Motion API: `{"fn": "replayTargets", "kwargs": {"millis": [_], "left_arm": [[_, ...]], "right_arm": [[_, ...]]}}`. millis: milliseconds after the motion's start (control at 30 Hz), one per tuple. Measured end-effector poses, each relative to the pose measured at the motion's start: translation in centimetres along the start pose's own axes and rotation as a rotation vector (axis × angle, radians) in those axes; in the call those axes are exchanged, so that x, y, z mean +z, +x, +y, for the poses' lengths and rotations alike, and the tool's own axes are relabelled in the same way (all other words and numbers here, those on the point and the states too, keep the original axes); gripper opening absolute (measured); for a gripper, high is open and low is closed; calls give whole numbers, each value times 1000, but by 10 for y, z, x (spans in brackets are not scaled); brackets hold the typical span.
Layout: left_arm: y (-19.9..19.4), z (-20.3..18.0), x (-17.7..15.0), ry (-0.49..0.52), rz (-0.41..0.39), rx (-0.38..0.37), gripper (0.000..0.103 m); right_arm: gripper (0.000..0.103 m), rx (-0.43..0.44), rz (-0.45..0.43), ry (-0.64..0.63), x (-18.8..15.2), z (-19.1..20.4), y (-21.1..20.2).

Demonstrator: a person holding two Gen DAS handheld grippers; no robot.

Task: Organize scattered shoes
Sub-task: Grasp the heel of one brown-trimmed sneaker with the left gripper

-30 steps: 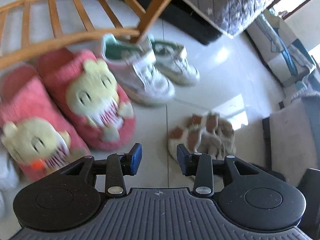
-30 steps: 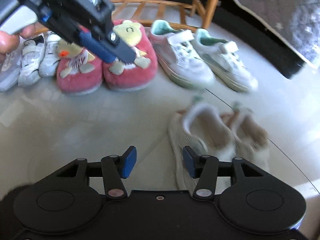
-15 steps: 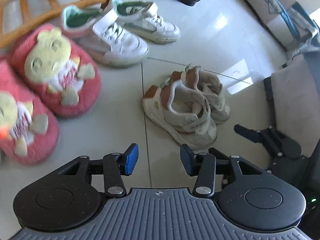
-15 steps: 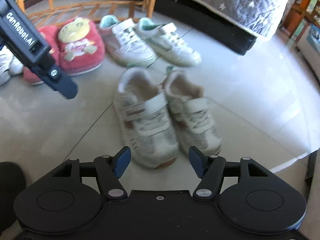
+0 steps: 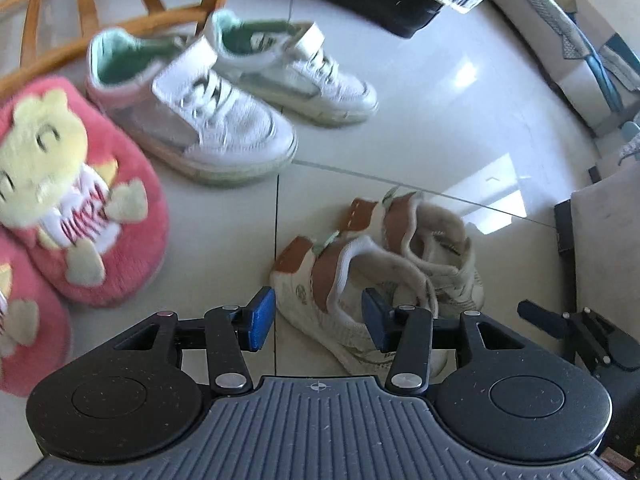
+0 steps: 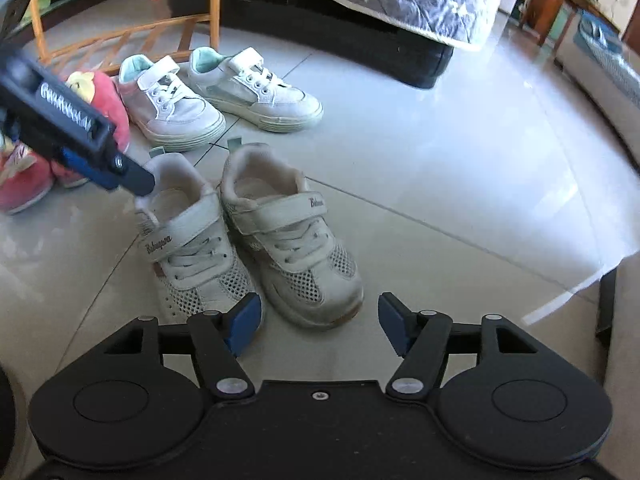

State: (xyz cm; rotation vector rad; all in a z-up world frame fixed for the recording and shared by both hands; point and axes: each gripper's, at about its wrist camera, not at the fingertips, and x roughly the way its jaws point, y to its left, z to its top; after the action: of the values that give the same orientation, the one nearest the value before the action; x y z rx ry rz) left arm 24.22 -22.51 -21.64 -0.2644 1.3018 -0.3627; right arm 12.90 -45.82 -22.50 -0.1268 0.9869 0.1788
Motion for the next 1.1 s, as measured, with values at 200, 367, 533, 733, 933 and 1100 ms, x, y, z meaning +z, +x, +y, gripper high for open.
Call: {"fn": "replayTargets", "kwargs": {"millis": [200,367,533,733,933,1100], "left_arm": [[14,4,-1,-26,14,13,47],[16,-3,-7,-4,45,29,37],[12,-1,-19,-78,95,33,33],[7,8,-36,-175,140,8,25],[2,5,-52,-174,144,29,25],[0,2,-58,-166,151,38,26]], "right_arm": [[68,125,17,-25,0,16,0],[68,117,34,-40,3,25,5],[71,110,44,-65,-1,31,4],[71,141,61,-44,-9,31,-3],[74,174,80,-97,-21,48,-11],[77,176,103,-136,-29,61,-11]]}}
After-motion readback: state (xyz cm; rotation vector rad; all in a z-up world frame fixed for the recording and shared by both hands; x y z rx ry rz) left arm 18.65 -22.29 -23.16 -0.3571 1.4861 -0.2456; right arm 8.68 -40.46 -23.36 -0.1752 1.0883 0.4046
